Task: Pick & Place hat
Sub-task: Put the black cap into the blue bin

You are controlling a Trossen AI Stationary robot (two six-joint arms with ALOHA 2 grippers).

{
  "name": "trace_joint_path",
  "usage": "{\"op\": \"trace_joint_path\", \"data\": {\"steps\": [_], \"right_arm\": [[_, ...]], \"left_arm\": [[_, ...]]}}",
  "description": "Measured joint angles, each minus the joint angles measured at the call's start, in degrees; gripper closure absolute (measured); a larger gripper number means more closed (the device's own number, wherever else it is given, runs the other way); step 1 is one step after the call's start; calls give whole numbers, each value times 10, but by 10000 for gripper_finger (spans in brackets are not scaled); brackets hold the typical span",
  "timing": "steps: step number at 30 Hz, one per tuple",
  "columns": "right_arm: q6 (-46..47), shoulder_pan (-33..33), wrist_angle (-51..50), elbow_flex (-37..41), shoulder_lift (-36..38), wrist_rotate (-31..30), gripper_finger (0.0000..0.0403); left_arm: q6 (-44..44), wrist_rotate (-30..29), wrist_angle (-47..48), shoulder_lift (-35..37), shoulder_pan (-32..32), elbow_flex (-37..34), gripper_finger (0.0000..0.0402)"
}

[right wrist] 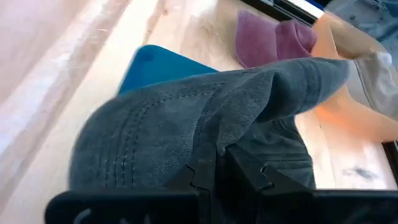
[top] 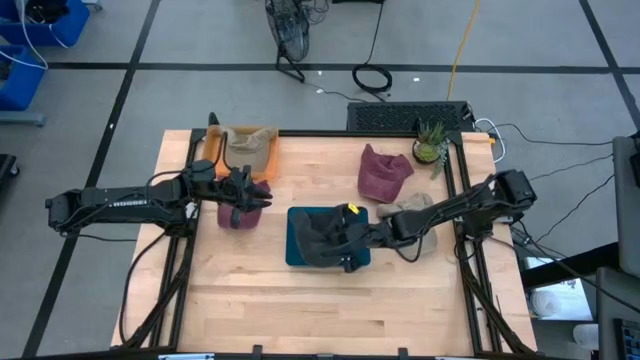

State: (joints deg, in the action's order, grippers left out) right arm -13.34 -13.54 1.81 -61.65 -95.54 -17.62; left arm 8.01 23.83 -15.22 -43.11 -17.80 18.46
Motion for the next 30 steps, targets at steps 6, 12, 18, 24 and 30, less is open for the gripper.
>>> {"op": "trace_joint_path", "data": {"steps": [6,12,18,24,30], "right_arm": [[33,16,7,0,-16,-3,350],[60,23,17,0,-17,-3,308],[53,15,44,0,-11,12,275],[49,-4,65,0,26,10,262],[43,-20,42,0,40,-49,267]], "left_arm": [[0,0,0,0,0,0,300],[0,0,0,0,0,0,300],[0,0,0,0,0,0,300],[-1,0,1,0,0,0,300],[-1,0,0,0,0,0,300]]}}
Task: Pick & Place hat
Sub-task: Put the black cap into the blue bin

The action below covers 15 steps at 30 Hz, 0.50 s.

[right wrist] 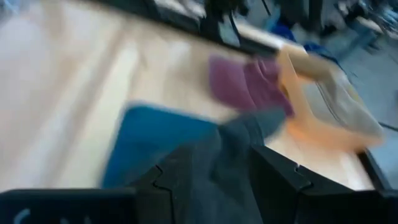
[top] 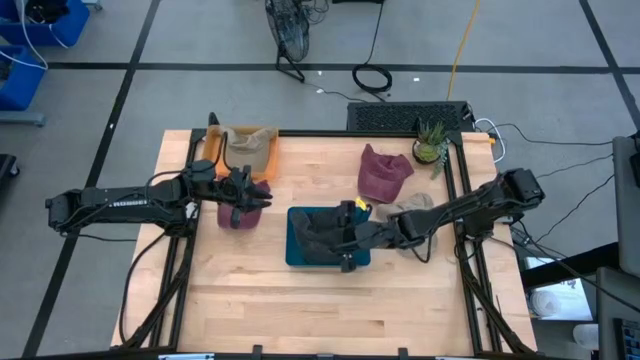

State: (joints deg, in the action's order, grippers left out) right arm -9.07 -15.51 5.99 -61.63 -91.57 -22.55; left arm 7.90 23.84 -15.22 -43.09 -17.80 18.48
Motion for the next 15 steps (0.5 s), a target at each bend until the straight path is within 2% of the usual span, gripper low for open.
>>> {"op": "trace_joint_path", "data": {"steps": [4,6,11,15], "right_arm": [[44,17,-86,0,-4,-78,274],[93,31,-112,4,-5,-86,277],[145,48,-110,22,-5,15,280],[142,37,-107,22,4,29,280]], "left_arm": [[9,0,0,0,0,0,300],[13,0,0,0,0,0,300],[14,0,1,0,0,0,300],[13,0,2,0,0,0,300]]}}
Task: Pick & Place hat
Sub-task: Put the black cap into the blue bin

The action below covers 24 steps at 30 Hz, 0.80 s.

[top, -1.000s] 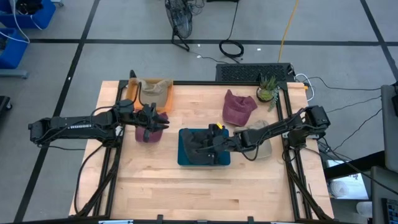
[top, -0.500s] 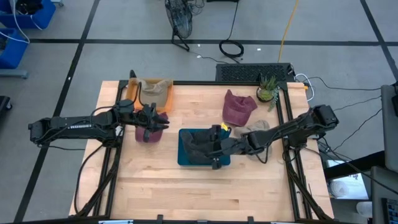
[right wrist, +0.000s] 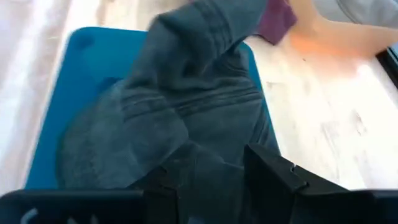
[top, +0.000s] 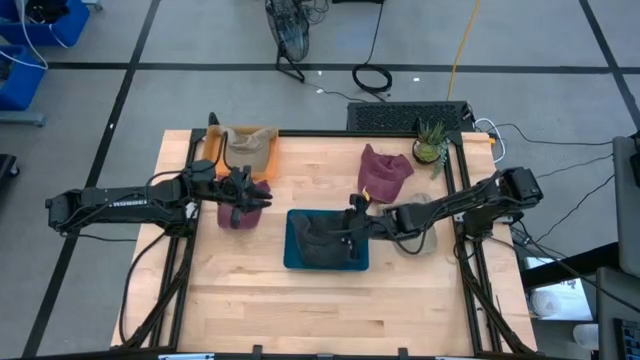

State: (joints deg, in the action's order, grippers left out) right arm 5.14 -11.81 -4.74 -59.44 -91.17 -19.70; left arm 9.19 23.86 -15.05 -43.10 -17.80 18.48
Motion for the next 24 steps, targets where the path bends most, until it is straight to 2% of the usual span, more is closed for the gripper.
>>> {"op": "trace_joint_path", "data": {"steps": [6,9,12,15,17,21,24], "right_arm": [[-12,-12,-3,0,41,-46,280],[-12,-15,9,0,57,-30,280],[-16,-28,78,-1,58,21,280],[-10,-43,144,-1,29,44,280],[-1,-52,148,0,1,48,280],[2,-56,171,0,-57,6,280],[2,-50,208,0,-94,4,280]], "left_arm": [[-1,0,0,0,0,0,300],[-1,0,0,0,0,0,300],[-1,0,0,0,0,0,300],[-1,0,-1,0,0,0,300],[0,0,-5,0,0,0,300],[6,0,-9,0,2,1,300],[13,1,-11,0,5,1,300]]}}
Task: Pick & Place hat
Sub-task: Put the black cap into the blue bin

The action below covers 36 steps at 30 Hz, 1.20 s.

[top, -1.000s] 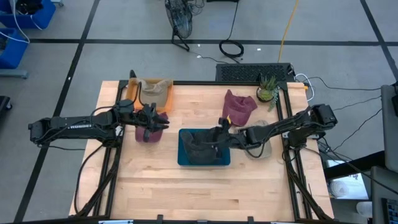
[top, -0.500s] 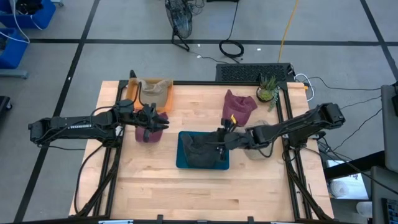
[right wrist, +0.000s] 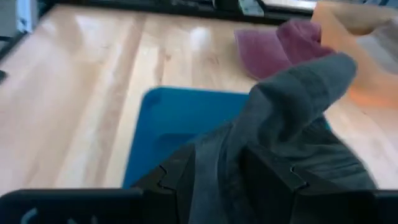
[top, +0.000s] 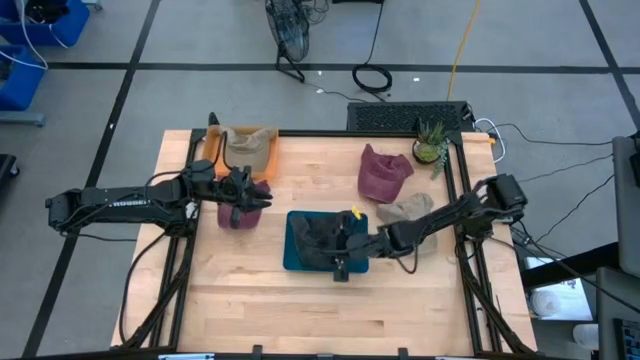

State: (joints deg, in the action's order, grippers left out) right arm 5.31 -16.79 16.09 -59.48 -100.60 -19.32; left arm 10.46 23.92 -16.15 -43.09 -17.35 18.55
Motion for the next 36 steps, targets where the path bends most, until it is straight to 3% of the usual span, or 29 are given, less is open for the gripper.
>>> {"op": "trace_joint_path", "data": {"steps": [9,20,25,36], "right_arm": [[38,33,15,-3,-84,-3,280],[61,54,-2,3,-127,1,280],[70,55,0,14,-112,6,280],[17,30,-38,17,-3,16,280]], "left_arm": [[-10,0,1,0,2,0,300],[-13,0,1,0,2,0,300],[-11,0,4,0,2,0,300],[-13,-1,10,0,2,0,300]]}}
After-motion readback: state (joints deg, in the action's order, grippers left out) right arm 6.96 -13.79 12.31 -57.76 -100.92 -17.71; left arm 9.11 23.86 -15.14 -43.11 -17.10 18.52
